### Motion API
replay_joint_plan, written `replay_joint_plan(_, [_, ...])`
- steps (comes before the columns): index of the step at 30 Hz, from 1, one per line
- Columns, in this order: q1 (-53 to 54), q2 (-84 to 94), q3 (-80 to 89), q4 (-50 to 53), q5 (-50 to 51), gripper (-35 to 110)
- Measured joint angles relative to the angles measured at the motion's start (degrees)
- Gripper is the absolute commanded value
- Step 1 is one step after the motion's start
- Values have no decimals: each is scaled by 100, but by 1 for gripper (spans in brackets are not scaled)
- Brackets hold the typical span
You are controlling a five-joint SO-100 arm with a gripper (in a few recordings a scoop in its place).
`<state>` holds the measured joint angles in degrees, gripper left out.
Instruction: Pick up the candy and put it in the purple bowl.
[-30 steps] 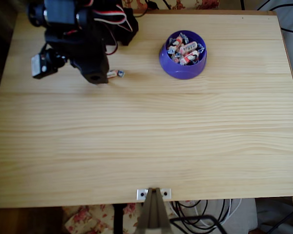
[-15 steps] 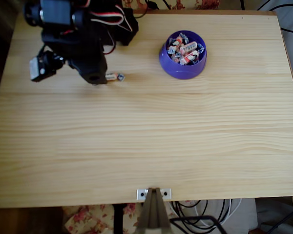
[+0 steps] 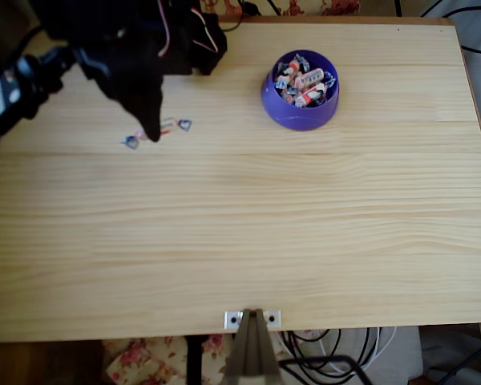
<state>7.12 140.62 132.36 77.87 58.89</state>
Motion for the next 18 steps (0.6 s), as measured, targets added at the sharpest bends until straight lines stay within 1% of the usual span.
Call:
replay_joint_plan(4, [-554, 554, -193, 255, -53, -1])
replay_joint_plan(9, [-1477, 1556, -202, 334, -299, -1])
replay_joint_plan(13, [-1995, 2013, -202, 466, -299, -1])
replay_joint_plan(15, [-2232, 2268, -202, 387, -554, -1])
replay_joint_plan(18, [-2681, 3023, 193, 79, -1274, -1])
